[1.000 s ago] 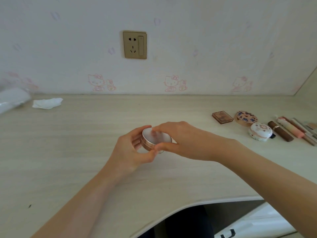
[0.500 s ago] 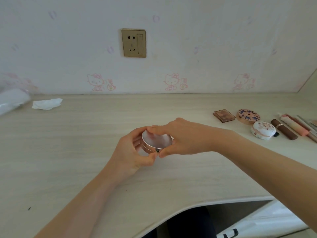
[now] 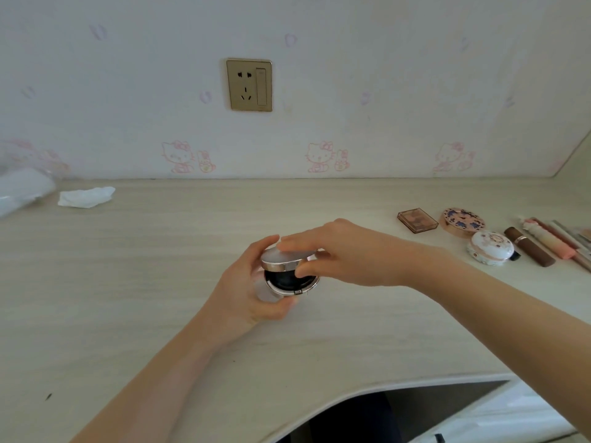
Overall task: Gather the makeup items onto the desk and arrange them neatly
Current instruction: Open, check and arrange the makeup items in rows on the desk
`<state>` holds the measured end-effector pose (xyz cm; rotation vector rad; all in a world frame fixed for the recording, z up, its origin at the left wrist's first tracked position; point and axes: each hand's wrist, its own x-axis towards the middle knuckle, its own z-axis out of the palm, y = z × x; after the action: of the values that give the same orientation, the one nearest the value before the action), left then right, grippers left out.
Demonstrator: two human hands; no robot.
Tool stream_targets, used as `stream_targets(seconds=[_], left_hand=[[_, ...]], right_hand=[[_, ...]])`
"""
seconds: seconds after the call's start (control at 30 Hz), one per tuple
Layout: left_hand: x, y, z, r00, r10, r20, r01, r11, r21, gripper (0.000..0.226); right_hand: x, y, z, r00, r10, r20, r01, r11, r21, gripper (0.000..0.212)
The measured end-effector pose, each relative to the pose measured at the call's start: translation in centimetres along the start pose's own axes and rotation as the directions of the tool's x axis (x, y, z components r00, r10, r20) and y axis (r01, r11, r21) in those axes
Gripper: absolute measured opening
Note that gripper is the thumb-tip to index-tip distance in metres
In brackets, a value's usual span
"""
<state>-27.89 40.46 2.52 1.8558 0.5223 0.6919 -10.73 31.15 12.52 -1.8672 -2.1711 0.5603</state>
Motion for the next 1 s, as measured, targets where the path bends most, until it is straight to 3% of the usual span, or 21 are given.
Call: stream_targets(seconds=[0.17, 0.37, 0.6, 0.73, 0.87, 0.93, 1.0], left_hand=[[0.1, 0.2, -0.7, 1.000, 0.004, 0.014, -0.005, 0.996, 0.091, 0.081], [0.0, 0.2, -0.9, 0.998, -0.032, 0.058, 0.012, 0.947, 0.321, 0.075], [0.4, -0.6, -0.9, 0.987, -0.064, 0.151, -0.025, 0.851, 0.525, 0.091], [-0.1, -0.1, -0.7, 0.989, -0.111, 0.101, 0.040, 0.843, 0.536, 0.100], [-1.7, 1.3, 0.2, 0.984, -0.170, -0.052, 0.169, 0.806, 0.568, 0.112], [-3.1, 1.9, 0.6, 0.978, -0.138, -0.158, 0.208, 0.740, 0.639, 0.098], [-4.7, 2.3, 0.7, 0.974, 0.050, -0.223, 0.127, 0.691, 0.712, 0.058]], right_hand=[[0.0, -0.1, 1.0, 0.995, -0.045, -0.092, 0.054, 0.993, 0.104, 0.035], [0.1, 1.1, 3.3, 0.992, -0.059, -0.116, 0.070, 0.993, 0.093, 0.038], [-0.6, 2.4, 5.1, 0.988, -0.014, -0.155, 0.045, 0.979, 0.198, 0.037], [-0.6, 2.9, 5.4, 0.986, 0.028, -0.164, 0.011, 0.973, 0.233, 0.040], [-0.4, 3.2, 5.6, 0.989, 0.037, -0.143, -0.007, 0.979, 0.204, 0.044], [-0.2, 3.3, 5.7, 0.987, 0.047, -0.154, -0.017, 0.981, 0.191, 0.045], [-0.1, 3.2, 5.9, 0.984, 0.053, -0.173, -0.022, 0.983, 0.180, 0.045]])
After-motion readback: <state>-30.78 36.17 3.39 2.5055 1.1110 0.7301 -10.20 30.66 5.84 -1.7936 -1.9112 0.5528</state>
